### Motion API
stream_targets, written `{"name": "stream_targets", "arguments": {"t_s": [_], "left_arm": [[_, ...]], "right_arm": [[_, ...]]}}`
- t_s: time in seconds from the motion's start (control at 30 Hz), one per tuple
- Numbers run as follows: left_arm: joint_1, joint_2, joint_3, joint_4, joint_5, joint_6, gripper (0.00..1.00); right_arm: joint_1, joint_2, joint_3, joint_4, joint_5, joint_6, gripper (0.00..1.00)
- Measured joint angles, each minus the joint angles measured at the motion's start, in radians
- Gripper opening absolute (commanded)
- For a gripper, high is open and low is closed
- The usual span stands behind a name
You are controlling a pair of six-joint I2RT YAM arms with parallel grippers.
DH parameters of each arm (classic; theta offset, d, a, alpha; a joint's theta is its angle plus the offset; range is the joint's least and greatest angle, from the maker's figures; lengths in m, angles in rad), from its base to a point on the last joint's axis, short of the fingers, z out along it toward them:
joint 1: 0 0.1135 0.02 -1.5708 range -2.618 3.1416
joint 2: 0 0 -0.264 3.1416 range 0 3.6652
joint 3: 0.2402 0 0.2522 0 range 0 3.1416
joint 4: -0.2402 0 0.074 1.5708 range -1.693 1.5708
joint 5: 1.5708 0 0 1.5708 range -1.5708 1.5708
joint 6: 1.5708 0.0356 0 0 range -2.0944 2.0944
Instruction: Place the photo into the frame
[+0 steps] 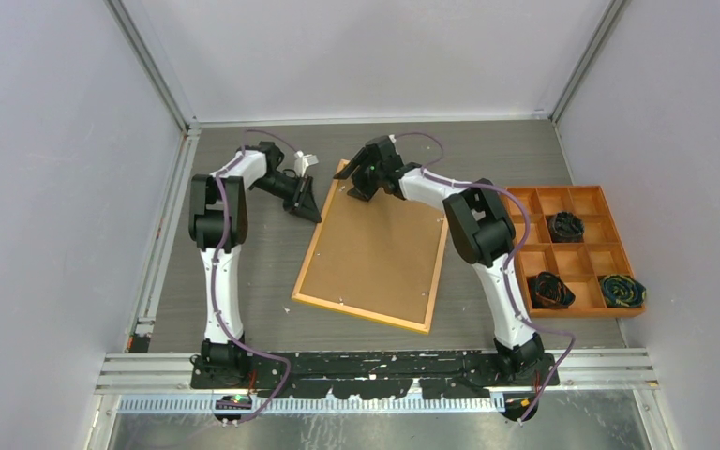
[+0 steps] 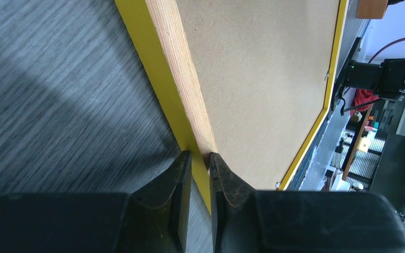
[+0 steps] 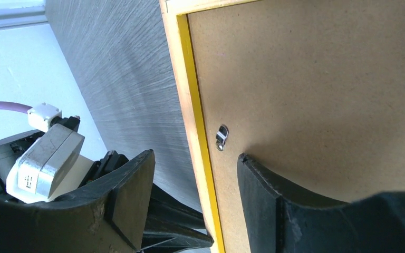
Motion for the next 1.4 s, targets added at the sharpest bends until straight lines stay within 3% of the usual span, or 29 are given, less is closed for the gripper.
{"name": "stream_targets", "arguments": {"t_s": [0.93,1.4], "left_arm": [[0.005,-0.016,-0.029,0.014,0.015,0.031,0.16],[0.005,-0.019,-0.031,0.013,0.014,0.036,0.14]], "right_arm": [[-0.010,0.122,0.169,-0.011,-0.054,0.041,0.55],[-0.022,0.134,0.174,0.000,-0.119,0.040,0.54]]}}
